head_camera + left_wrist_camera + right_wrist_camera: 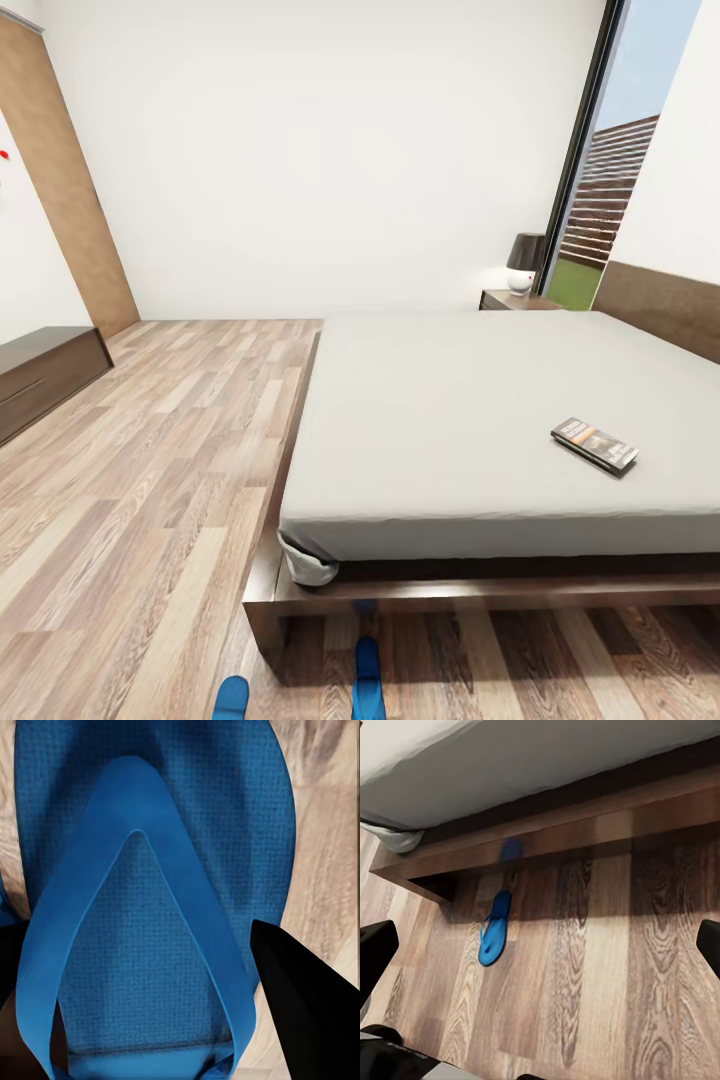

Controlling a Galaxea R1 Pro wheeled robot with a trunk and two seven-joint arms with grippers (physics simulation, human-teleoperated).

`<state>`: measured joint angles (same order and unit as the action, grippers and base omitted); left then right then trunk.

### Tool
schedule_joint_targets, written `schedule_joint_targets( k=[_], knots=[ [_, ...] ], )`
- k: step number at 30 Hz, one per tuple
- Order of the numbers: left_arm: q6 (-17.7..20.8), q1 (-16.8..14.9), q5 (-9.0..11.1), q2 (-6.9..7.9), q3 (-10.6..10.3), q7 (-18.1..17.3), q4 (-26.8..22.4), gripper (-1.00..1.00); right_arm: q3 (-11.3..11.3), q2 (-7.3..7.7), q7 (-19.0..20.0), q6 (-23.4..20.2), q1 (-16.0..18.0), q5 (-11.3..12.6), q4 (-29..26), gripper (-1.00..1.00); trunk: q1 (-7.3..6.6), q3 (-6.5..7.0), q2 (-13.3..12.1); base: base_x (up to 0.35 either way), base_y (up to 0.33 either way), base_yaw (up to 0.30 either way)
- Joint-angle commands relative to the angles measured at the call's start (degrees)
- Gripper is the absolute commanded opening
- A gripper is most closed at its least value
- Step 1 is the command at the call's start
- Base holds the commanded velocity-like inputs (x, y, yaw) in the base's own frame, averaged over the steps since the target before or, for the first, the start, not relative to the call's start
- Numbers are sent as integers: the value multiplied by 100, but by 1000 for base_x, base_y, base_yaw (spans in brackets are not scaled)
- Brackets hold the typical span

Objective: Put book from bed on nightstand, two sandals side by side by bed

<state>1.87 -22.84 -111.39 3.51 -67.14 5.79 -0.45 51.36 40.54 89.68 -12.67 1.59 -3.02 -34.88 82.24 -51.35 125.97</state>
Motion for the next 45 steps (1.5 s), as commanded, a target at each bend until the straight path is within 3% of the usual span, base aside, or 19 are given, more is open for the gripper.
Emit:
schedule_joint_targets(
  k=[1,8,14,22,39,45],
  knots=[
    [1,-4,-63,1,17,2,-4,-100,23,-2,32,-59,8,-32,-3,100,-1,-5,2,0,0,0],
    [-54,-9,-59,-7,10,-43,-6,-100,23,-2,32,-59,8,-32,-6,100,131,-113,243,0,0,0],
    [-143,-12,-58,-8,9,-131,-6,-100,23,-2,32,-54,8,-32,-4,100,131,-113,243,0,0,0],
    [-451,-14,-51,-8,8,-161,-7,-100,21,-2,32,-52,8,-32,-2,100,306,-256,564,0,0,0],
    [-659,-16,-49,-2,8,-242,-7,-100,-12,-2,32,-52,8,-32,-9,100,306,-256,564,0,0,0],
    [-661,-17,-54,0,8,-232,-7,-100,-12,-2,32,-52,8,-32,-10,100,394,-328,724,0,0,0]
  ],
)
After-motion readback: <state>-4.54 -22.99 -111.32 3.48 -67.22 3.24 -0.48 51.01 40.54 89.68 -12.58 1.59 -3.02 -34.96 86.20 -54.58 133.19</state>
